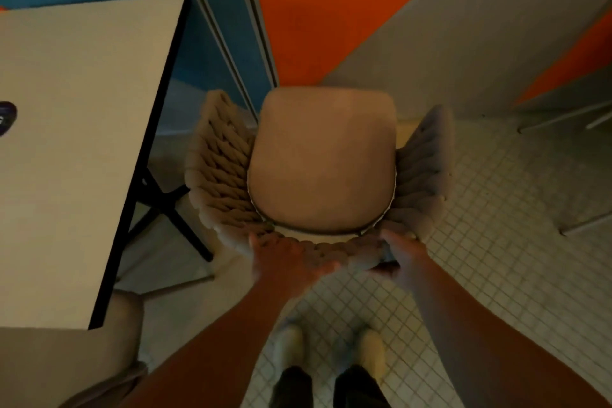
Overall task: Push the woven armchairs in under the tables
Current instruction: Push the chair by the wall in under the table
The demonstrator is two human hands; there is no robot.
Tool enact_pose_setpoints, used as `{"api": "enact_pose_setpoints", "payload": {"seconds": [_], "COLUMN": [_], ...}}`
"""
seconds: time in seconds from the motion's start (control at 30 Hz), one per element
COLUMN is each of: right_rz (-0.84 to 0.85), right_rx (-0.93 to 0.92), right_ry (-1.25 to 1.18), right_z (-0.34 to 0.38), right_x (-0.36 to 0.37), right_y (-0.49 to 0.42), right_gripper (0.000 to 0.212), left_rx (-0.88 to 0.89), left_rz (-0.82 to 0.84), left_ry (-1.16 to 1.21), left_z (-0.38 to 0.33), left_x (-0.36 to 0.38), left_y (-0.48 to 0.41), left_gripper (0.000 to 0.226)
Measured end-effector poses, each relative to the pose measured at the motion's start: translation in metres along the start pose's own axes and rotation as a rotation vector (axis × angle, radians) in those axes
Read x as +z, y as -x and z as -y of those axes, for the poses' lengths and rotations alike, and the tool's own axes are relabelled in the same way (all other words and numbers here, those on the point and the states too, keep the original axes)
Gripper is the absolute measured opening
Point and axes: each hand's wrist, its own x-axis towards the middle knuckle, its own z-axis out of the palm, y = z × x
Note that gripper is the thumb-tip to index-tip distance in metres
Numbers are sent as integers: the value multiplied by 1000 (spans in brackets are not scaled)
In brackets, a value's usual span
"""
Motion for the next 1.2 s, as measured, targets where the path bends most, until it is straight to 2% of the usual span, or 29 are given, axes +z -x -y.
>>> {"api": "enact_pose_setpoints", "payload": {"seconds": [0.07, 0.1, 0.17, 0.23, 0.27, 0.3, 0.37, 0.47, 0.5, 0.57, 0.6, 0.67, 0.77, 0.9, 1.03, 1.1, 1.2], "right_rz": [-4, -6, -57, -186, -241, -274, -299, -296, -302, -252, -190, -51, 39, 29, 19, -11, -44], "right_rx": [-41, -75, -173, -329, -413, -496, -618, -673, -633, -399, -274, -129, -46, 7, 52, 67, 72], "right_ry": [8, 9, 64, 253, 350, 428, 481, 412, 376, 162, 32, -129, -307, -437, -471, -458, -407], "right_z": [-1, -5, -13, -26, -33, -40, -54, -70, -75, -83, -86, -89, -84, -77, -74, -74, -72], "right_x": [-1, -1, -1, -1, -2, -5, -9, -3, 5, 25, 36, 56, 82, 103, 109, 110, 111], "right_y": [-2, -4, 4, 14, 22, 29, 48, 74, 78, 78, 78, 78, 78, 73, 65, 59, 57], "right_gripper": [49, 47, 41, 44, 44, 43, 37, 24, 23, 36, 45, 49, 47, 51, 36, 26, 25], "left_rx": [37, 55, 71, 89, 13, -64, -226, -513, -617, -779, -818, -827, -740, -684, -625, -629, -638], "left_rz": [-45, -44, -115, -388, -556, -712, -822, -780, -713, -580, -513, -343, -151, -55, 4, 3, -23], "left_ry": [-51, -66, 139, 541, 754, 882, 970, 1170, 1248, 1375, 1454, 1633, 1720, 1725, 1702, 1691, 1691], "left_z": [2, 7, 19, 28, 37, 48, 65, 96, 114, 140, 147, 150, 161, 181, 187, 191, 196], "left_x": [11, 14, 23, 27, 30, 34, 29, 17, 17, 8, 1, -16, -26, -25, -21, -16, -8], "left_y": [-3, -5, -5, 8, 12, 12, 12, -10, -22, -38, -42, -45, -58, -70, -78, -81, -86], "left_gripper": [104, 98, 67, 28, 12, 4, 8, 17, 32, 74, 80, 63, 63, 57, 33, 34, 39]}}
